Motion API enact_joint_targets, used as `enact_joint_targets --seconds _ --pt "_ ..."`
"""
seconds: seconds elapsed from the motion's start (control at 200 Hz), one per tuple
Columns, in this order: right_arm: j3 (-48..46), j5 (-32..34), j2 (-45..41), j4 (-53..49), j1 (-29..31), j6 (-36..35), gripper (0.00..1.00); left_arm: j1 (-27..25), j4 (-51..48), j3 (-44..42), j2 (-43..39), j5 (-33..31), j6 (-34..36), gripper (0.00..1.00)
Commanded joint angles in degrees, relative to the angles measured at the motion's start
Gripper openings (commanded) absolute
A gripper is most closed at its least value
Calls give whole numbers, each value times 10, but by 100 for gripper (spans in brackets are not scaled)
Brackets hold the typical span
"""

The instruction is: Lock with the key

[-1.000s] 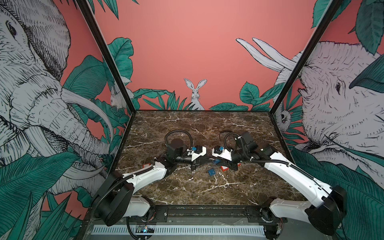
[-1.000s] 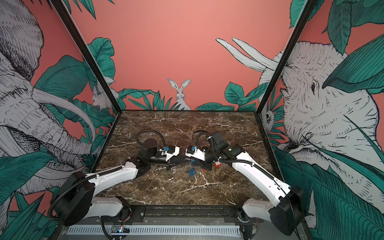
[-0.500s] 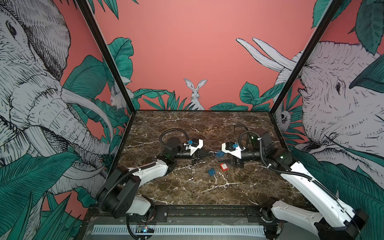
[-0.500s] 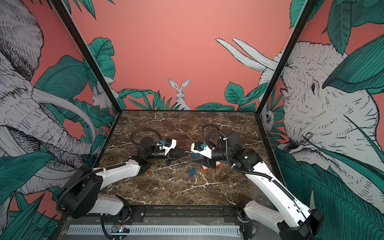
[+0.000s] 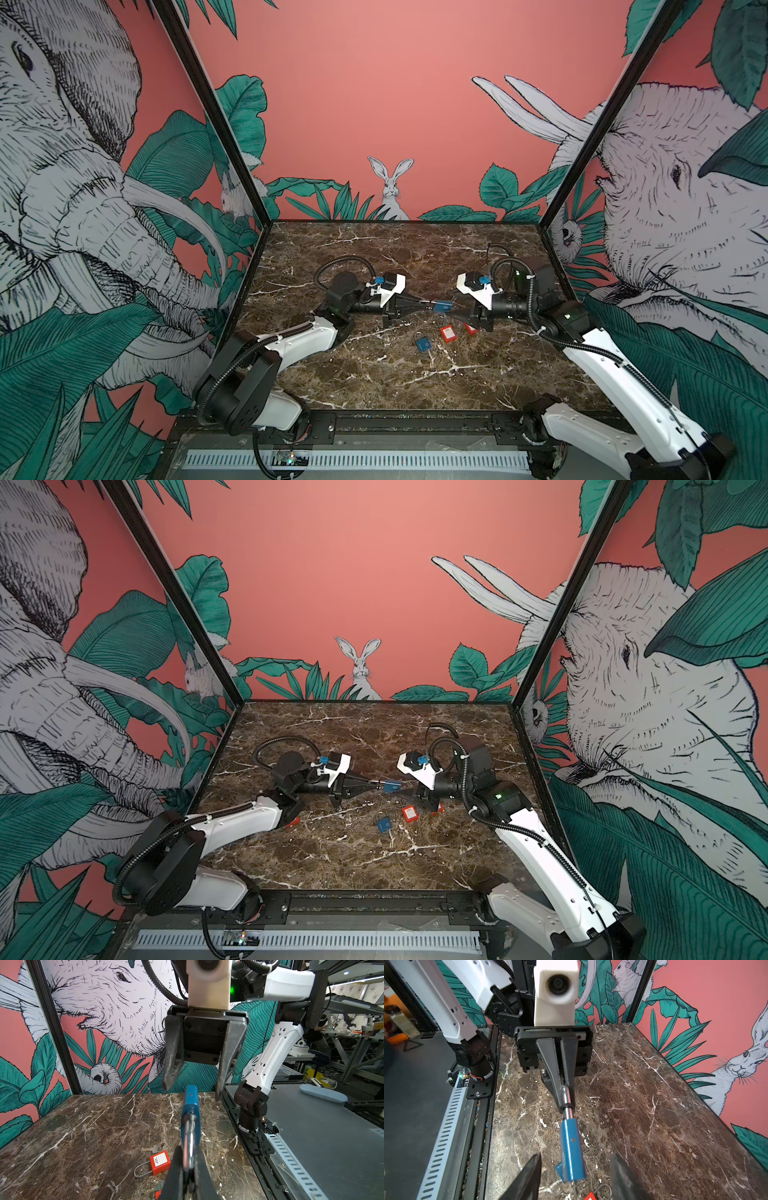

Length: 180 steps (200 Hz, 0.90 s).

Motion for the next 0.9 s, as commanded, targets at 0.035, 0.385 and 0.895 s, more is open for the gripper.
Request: enact_joint_targets --seconds 0.035,0.385,0.895 --pt "-9 -56 18 40 -4 7 46 1 40 20 -30 7 -11 0" --pt "-18 -78 32 45 -4 1 36 0 37 29 -33 1 -7 0" --pt "-27 -100 32 68 -4 -13 5 -3 21 38 -23 10 -5 0"
